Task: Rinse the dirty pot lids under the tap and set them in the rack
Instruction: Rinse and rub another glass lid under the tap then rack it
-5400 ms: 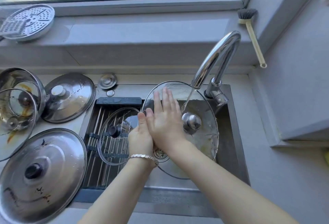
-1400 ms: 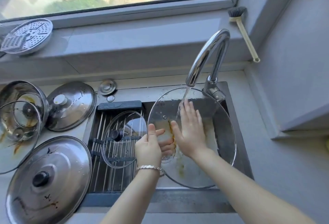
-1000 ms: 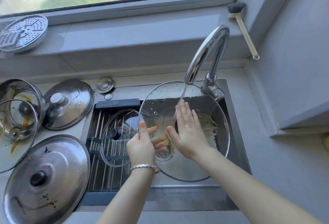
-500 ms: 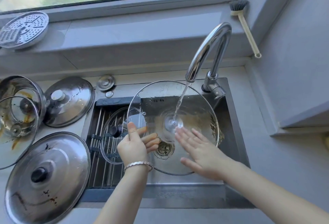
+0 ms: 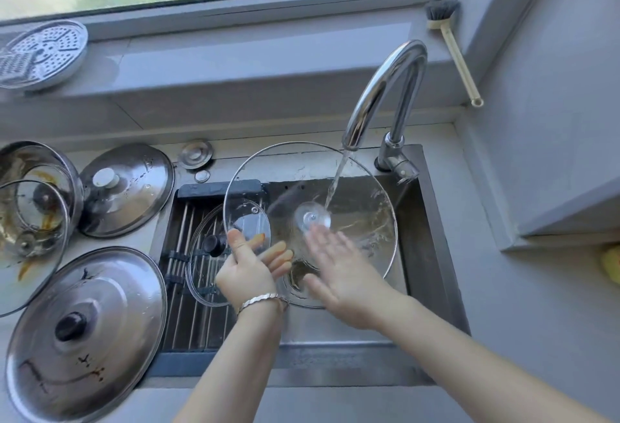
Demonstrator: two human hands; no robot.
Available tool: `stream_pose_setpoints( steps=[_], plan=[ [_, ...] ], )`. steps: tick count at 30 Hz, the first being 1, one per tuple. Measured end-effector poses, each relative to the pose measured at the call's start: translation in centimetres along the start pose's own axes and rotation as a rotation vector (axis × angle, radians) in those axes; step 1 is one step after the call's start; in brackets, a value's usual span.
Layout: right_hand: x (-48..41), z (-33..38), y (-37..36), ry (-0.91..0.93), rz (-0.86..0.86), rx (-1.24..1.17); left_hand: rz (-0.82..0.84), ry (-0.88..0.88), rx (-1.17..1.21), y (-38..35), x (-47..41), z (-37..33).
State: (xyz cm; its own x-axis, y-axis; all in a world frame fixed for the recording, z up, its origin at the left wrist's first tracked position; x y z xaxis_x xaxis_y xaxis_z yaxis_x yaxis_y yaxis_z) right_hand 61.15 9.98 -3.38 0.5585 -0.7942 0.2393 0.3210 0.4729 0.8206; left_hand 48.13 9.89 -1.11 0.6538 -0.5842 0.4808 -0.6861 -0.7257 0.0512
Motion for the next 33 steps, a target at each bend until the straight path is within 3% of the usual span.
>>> stream_pose_setpoints(
  steps=[3,7,9,14,18,20,22,26,28,31,33],
  plan=[
    [-0.4,3.5,-0.4,0.267,0.007,0.001,-0.048,-0.013,-0.072,0.2,0.1,0.3],
    [1.4,1.8,-0.2,0.338,0.03,0.103,0.011,-0.006,-0.046,0.7,-0.1,-0.2],
    [2.1,-0.1,-0.4,0.239,0.036,0.138,0.05,-0.004,-0.031,0.9,-0.1,-0.5],
    [0.7,-6.2,1.1,-0.244,-0.062,0.159,0.103,0.057,-0.089,0.9,0.8,-0.5],
    [-2.1,-7.9,2.7,-0.434,-0.205,0.093,0.181,0.104,-0.156,0.4,2.0,0.3],
    [-3.6,-6.5,3.2,-0.365,-0.199,0.061,0.215,0.151,-0.171,-0.1,2.7,0.7],
    [-5.0,-3.3,2.8,-0.15,-0.146,0.024,0.229,0.193,-0.177,-0.7,3.4,0.9],
    [-4.8,1.3,1.1,0.143,-0.078,0.015,0.172,0.115,-0.262,-1.0,4.1,0.1],
    [-4.8,-0.2,1.9,0.093,-0.083,0.092,0.214,0.131,-0.266,-0.8,4.4,-0.3],
    [-5.3,-2.6,3.5,-0.165,-0.087,0.105,0.27,0.19,-0.206,-1.1,3.9,0.5],
    [-5.3,-1.7,3.0,-0.15,-0.103,0.063,0.269,0.232,-0.126,-1.2,3.6,0.7]
  ],
)
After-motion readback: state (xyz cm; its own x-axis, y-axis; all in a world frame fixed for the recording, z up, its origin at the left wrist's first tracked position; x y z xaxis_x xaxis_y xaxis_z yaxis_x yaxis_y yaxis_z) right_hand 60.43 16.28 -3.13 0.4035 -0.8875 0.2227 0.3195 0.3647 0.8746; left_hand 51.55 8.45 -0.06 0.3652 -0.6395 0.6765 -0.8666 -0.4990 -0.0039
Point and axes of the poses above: each hand's wrist, its own x-axis away from the middle knuckle, its own y-axis out of the back of the hand, z = x × y, the point moved 2 cm from there along -x, towards the middle knuckle, and after that the axes turned 1 degree about -x, right-handed, at the moved point
